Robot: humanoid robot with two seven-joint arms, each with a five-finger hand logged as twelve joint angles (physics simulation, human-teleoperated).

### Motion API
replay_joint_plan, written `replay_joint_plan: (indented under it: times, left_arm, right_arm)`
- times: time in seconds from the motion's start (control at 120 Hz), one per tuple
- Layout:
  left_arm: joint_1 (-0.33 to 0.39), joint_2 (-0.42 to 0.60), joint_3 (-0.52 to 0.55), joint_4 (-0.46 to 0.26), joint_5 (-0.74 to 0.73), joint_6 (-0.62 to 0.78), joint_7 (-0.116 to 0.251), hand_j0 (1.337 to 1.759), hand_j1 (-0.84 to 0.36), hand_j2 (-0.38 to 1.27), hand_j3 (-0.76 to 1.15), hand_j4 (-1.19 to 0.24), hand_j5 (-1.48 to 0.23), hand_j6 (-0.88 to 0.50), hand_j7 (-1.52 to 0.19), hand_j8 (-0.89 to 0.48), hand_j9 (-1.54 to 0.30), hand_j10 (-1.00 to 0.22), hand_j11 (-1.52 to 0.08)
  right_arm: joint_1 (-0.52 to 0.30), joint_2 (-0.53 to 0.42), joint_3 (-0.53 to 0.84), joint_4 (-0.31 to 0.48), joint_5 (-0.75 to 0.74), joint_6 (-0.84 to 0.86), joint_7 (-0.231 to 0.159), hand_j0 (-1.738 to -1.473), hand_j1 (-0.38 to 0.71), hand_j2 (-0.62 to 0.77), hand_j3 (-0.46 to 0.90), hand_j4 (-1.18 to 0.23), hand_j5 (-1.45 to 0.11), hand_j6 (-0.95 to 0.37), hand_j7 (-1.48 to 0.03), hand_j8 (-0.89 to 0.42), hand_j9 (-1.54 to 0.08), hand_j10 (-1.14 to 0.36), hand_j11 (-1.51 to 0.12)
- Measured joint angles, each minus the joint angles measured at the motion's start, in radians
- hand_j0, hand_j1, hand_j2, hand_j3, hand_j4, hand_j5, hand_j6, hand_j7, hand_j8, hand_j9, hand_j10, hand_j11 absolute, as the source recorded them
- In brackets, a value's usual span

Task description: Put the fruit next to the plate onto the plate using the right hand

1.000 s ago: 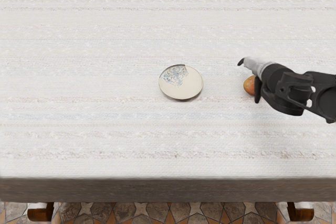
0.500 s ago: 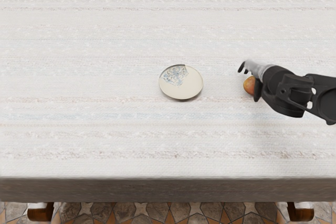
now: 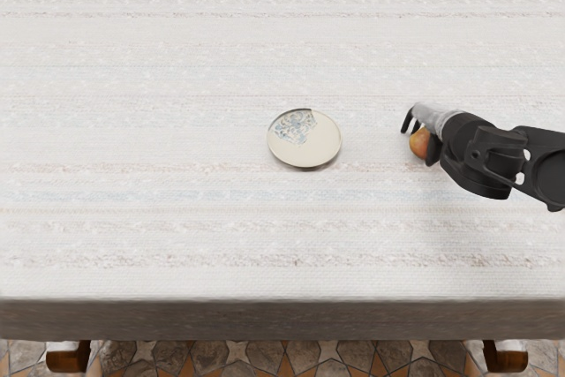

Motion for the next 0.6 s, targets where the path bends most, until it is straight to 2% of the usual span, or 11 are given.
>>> replay_joint_plan:
  times: [0.308,0.525,0.6]
  left_arm:
    - [0.0,0.0,0.0,0.0,0.0,0.0,0.0,1.658,0.35,0.0,0.0,0.0,0.0,0.0,0.0,0.0,0.0,0.0,0.0]
    - [0.0,0.0,0.0,0.0,0.0,0.0,0.0,1.658,0.35,0.0,0.0,0.0,0.0,0.0,0.0,0.0,0.0,0.0,0.0]
    - [0.0,0.0,0.0,0.0,0.0,0.0,0.0,1.658,0.35,0.0,0.0,0.0,0.0,0.0,0.0,0.0,0.0,0.0,0.0]
  right_arm:
    - [0.0,0.0,0.006,-0.016,0.002,0.001,0.0,-1.649,0.17,-0.01,0.0,-0.61,-0.84,-0.41,-0.82,-0.24,-0.85,-0.38,-0.85]
    - [0.004,0.005,0.038,-0.021,0.002,0.002,0.0,-1.647,0.17,0.02,0.0,-0.67,-0.94,-0.38,-0.91,-0.21,-0.94,-0.35,-0.95]
    - [0.007,0.019,0.04,-0.021,0.0,0.002,0.0,-1.648,0.18,0.07,0.0,-0.69,-0.97,-0.38,-0.93,-0.2,-0.97,-0.35,-0.98]
